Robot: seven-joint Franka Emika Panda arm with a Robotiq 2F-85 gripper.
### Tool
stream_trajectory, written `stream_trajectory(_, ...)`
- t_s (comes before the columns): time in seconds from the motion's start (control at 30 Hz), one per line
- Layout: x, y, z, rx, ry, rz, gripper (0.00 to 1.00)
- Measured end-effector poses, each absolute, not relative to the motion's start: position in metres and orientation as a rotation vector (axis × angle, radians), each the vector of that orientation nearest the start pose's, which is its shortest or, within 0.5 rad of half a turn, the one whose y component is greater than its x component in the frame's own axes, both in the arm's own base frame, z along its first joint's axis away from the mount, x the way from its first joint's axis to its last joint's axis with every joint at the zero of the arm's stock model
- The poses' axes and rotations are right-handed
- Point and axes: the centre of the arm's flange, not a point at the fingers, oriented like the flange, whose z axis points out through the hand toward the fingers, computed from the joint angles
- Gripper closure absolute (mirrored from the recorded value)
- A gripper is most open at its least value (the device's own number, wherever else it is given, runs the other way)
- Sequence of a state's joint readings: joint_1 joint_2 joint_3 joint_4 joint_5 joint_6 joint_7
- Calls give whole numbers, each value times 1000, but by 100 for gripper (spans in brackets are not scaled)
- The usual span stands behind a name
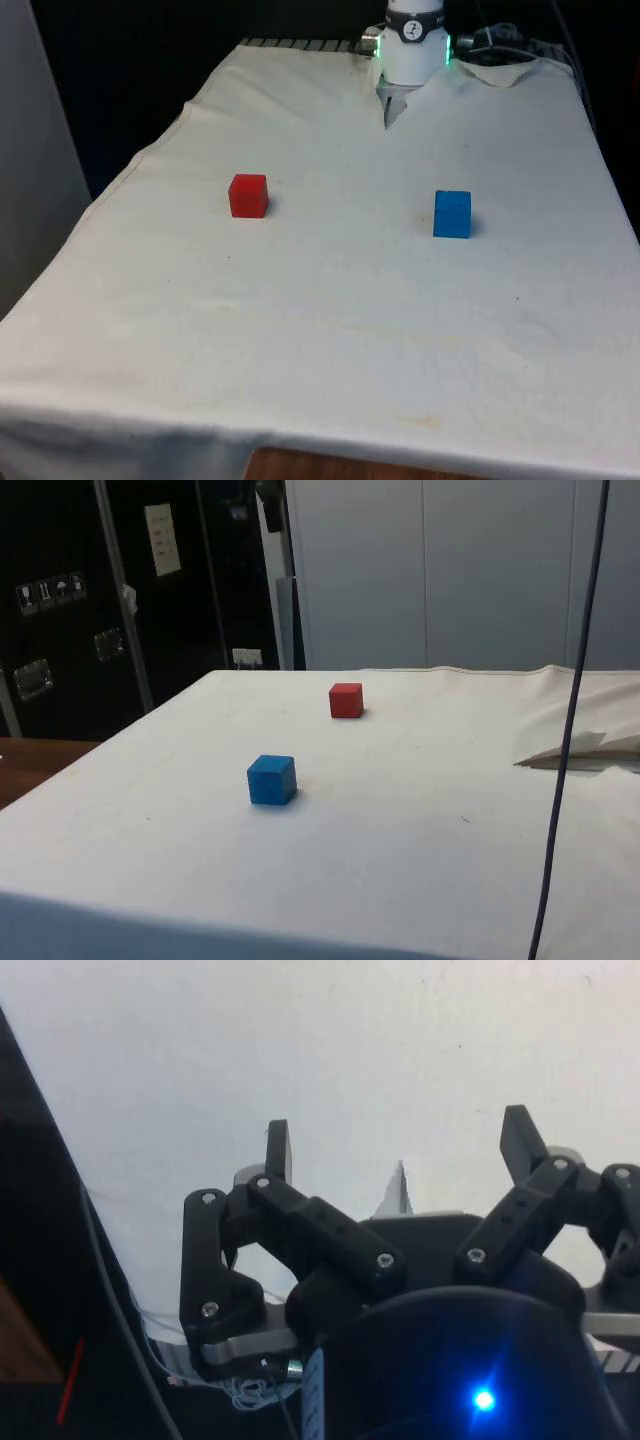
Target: Stack the two cubes.
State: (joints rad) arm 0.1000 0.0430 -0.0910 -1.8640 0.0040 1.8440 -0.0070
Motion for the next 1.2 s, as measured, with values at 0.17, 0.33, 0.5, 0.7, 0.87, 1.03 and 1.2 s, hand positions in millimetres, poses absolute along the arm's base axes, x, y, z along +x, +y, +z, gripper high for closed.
stream_trajectory(0.17,568,17,479,-3142,-30,110,0)
stream_trajectory(0.33,569,29,474,-3146,-35,118,0)
stream_trajectory(0.5,570,40,466,-3150,-40,120,0)
stream_trajectory(0.7,571,50,452,-3154,-44,123,0)
stream_trajectory(0.87,571,58,437,-3157,-49,112,0)
stream_trajectory(1.03,572,63,427,-3158,-51,104,0)
stream_trajectory(1.2,571,65,414,-3156,-55,85,0)
